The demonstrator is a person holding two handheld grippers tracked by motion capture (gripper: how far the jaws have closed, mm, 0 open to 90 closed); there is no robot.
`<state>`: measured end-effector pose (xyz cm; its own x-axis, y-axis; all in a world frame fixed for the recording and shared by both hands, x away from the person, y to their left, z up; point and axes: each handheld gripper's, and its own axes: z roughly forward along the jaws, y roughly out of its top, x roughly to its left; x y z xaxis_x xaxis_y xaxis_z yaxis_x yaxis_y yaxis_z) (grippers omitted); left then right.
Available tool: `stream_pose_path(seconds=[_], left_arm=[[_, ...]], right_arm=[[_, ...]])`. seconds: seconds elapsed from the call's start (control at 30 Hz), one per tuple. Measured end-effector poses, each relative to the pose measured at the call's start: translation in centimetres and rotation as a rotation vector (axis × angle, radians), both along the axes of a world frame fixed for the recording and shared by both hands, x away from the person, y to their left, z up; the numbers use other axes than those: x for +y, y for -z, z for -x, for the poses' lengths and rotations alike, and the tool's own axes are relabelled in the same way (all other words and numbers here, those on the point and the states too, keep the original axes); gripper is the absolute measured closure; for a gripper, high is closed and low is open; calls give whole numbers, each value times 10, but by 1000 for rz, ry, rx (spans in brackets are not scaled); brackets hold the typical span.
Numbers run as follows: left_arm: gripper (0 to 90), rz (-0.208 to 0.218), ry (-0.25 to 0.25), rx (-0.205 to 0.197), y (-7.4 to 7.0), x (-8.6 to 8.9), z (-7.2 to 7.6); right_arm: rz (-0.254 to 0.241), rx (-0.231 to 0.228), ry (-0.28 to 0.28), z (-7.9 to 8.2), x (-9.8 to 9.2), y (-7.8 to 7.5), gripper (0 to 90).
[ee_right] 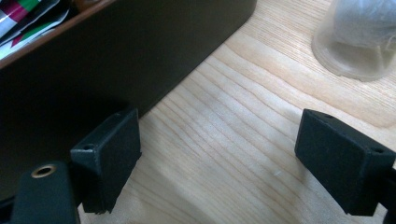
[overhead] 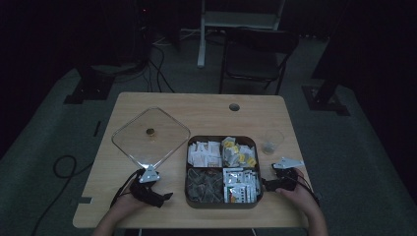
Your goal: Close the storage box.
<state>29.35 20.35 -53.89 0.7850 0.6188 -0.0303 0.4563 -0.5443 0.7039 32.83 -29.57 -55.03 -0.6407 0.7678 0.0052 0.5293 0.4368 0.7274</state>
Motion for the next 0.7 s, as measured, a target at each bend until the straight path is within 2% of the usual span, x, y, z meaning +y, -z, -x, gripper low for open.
stream_pose_path(seconds=[0.13,0.47,0.63,0.67,0.7], left_arm=[[14,6,-20,-1,-1,3,-4],[15,17,-96,-38,-14,13,-16],[15,1,-186,-75,-20,17,-28],[15,1,-186,-75,-20,17,-28],[15,7,-216,-86,-23,18,-33]], right_arm=[[1,1,0,0,0,0,139],[1,1,0,0,0,0,139],[1,1,1,0,0,0,139],[1,1,1,0,0,0,139],[0,2,1,0,0,0,139]])
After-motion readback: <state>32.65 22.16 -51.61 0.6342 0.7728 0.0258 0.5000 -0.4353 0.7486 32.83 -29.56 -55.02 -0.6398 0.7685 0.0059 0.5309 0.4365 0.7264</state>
